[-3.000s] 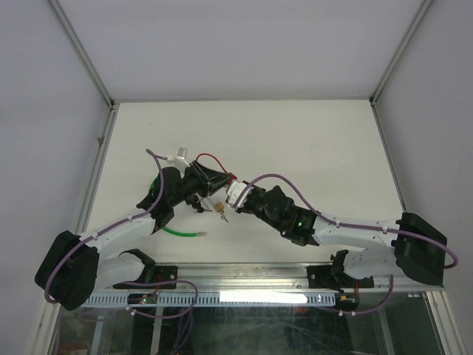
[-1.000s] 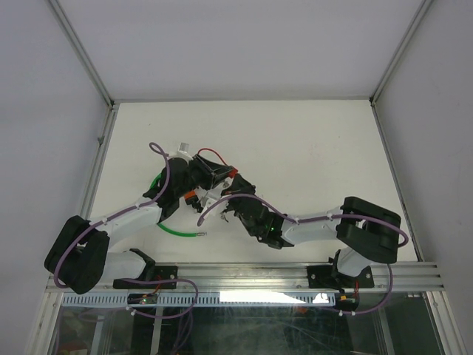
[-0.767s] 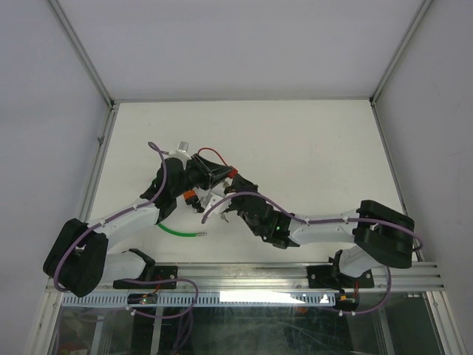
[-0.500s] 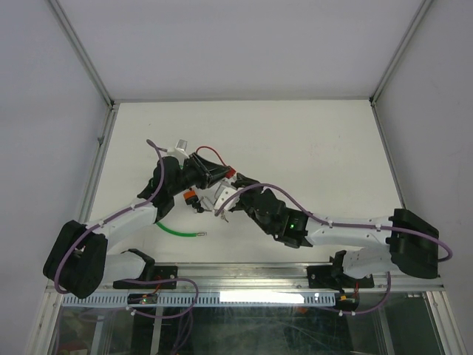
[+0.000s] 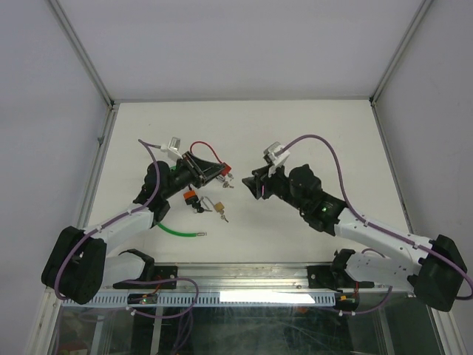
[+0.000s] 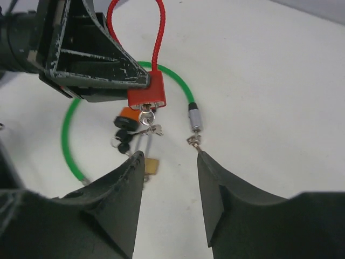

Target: Unlock with the key

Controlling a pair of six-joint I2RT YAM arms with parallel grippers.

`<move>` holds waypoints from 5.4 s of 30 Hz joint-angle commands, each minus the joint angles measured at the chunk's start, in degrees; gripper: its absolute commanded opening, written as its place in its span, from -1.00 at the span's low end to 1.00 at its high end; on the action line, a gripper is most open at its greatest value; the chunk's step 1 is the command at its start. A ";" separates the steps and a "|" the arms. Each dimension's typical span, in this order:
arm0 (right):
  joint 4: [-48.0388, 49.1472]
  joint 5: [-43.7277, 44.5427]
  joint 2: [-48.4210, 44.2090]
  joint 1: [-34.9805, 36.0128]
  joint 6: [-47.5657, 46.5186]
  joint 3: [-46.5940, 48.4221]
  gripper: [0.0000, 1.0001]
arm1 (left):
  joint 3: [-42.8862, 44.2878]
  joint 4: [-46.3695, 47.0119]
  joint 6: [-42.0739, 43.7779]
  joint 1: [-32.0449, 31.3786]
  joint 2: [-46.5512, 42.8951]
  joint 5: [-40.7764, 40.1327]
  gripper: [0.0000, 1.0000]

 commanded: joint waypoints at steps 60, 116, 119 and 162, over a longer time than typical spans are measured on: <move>47.18 -28.94 14.09 -11.40 59.43 -5.75 -1.00 | -4.50 25.24 -0.14 -0.16 -2.35 6.51 -1.00; 12.78 -17.30 -4.82 -4.48 -12.51 -5.71 -0.09 | 1.35 15.19 5.75 -3.05 -1.95 13.41 -1.00; 15.51 -14.95 -4.40 -3.40 -13.58 -6.33 -0.12 | 1.74 14.13 6.44 -3.06 -2.38 13.97 -1.00; 25.69 -13.09 4.49 -3.72 -10.50 5.19 -1.00 | 6.09 -15.85 16.69 -9.63 0.80 19.73 -1.00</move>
